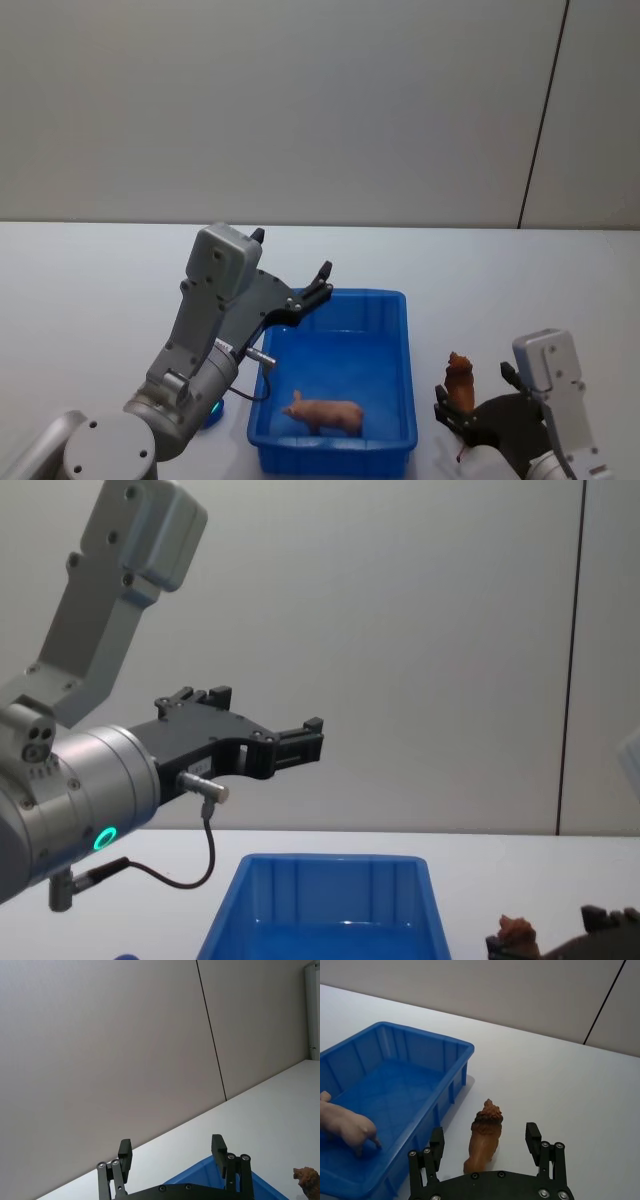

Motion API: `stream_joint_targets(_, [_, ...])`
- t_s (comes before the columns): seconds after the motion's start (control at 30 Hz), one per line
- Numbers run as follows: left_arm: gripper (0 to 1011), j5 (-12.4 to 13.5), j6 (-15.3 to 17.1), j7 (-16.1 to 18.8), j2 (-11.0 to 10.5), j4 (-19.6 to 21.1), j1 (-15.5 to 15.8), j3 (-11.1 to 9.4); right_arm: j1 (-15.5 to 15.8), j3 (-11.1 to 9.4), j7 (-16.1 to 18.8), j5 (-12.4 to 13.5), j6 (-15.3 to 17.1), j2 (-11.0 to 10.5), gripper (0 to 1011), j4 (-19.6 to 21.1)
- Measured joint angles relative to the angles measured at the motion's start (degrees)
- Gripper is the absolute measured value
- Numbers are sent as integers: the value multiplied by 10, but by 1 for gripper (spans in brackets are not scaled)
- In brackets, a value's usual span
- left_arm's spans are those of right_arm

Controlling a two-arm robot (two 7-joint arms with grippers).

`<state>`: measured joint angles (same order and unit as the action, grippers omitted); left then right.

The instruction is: Pick up the two dolls from the table and place them into the box.

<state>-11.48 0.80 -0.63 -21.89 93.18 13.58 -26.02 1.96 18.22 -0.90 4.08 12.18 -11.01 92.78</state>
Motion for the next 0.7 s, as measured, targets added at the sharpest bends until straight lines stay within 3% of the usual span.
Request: stream_joint_targets(0.7, [1002,0,0,0,0,0,0,0,-15,1,-18,-1,5,23,982,-58])
